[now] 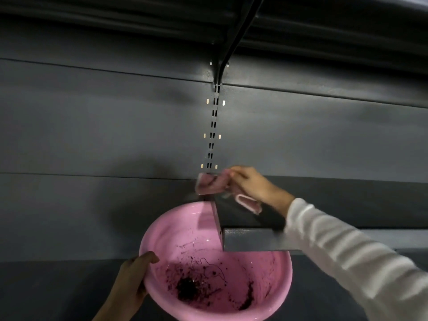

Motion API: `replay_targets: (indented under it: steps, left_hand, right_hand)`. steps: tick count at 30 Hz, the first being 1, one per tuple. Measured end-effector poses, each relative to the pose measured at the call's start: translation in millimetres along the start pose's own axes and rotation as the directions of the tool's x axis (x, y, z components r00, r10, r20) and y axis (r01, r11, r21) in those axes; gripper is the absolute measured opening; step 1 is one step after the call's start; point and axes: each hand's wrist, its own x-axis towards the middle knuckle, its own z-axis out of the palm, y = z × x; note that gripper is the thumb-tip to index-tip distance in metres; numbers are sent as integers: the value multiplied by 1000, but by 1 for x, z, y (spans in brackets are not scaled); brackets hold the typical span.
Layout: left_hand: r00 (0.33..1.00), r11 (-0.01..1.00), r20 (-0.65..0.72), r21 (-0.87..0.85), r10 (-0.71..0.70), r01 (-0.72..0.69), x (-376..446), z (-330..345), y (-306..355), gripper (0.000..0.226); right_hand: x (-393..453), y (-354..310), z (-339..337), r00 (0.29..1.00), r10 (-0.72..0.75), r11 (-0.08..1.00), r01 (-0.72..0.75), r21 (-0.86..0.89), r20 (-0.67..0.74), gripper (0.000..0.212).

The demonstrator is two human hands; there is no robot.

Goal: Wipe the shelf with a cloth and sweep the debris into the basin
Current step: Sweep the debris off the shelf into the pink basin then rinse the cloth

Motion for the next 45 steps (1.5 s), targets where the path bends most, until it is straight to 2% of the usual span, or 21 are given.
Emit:
replay_targets:
  steps: [2, 4, 7, 9, 13, 14, 18, 21, 23, 25, 28, 30, 32, 34, 36, 38, 40, 45]
  left_hand:
    - [1000, 1000, 20, 0, -14, 14, 0, 4, -2, 24]
    - [999, 1000, 41, 15, -21, 21, 1, 12, -3, 27]
    - [998, 998, 53, 34, -46, 44, 4, 26, -7, 24]
    - [997, 998, 64, 32, -49, 47, 5, 35, -8, 18]
    - [993, 996, 95, 53, -72, 67, 7, 36, -9, 26]
    - [992, 996, 97, 49, -75, 70, 8, 34, -9, 28]
    - [997, 997, 45, 28, -68, 67, 15, 22, -10, 16]
    - [999, 999, 2, -19, -43, 43, 16, 14, -11, 15]
    - [999, 999, -28, -40, -27, 26, 16, 9, -8, 15]
    - [998, 999, -53, -43, -28, 25, 16, 8, -5, 11]
    - [993, 1000, -112, 4, -22, 22, 17, 11, -1, 10]
    - [994, 999, -108, 18, -27, 29, 15, 16, 0, 9]
    - [995, 999, -99, 28, -32, 35, 15, 20, -2, 10]
    - [997, 999, -66, 17, -49, 51, 16, 24, -5, 9]
    - [997, 998, -29, 3, -69, 70, 16, 28, -7, 12]
    - [996, 996, 4, -3, -85, 85, 16, 33, -8, 13]
    - [995, 996, 20, -5, -94, 94, 15, 38, -9, 14]
    - [992, 994, 60, 4, -109, 109, 12, 44, -14, 22]
  right_hand:
    - [-14, 28, -29, 997, 3, 996, -9, -85, -72, 27]
    - [-33, 58, -54, 996, 57, 974, -70, -214, -69, 25]
    - [-60, 92, -68, 969, 213, 905, -149, -399, 122, 16]
    - [-67, 93, -63, 943, 253, 905, -153, -397, 214, 8]
    - [-58, 70, -47, 897, 221, 923, -65, -380, 383, 47]
    - [-54, 61, -38, 886, 181, 939, -26, -344, 427, 51]
    - [-30, 16, 10, 840, -71, 957, 209, -200, 538, 41]
    - [-19, -11, 46, 824, -68, 974, 177, -143, 563, 31]
    - [-11, -21, 58, 845, -75, 975, 175, -141, 530, 28]
    - [-5, -22, 58, 893, -131, 973, 199, -116, 430, 28]
    - [-4, -9, 28, 971, -113, 988, 88, 125, 210, 30]
    - [-10, 11, -6, 994, -38, 941, 2, 337, 102, 31]
    - [-20, 38, -44, 998, 60, 898, -49, 437, -10, 30]
    - [-36, 71, -80, 982, 145, 914, -87, 396, -118, 25]
    - [-58, 101, -106, 976, 191, 951, -157, 268, -108, 23]
    - [-80, 123, -117, 971, 237, 972, -237, 0, -31, 22]
    - [-91, 126, -114, 971, 230, 961, -216, -172, 65, 22]
    - [-82, 71, -73, 928, 166, 978, -112, -177, 333, 27]
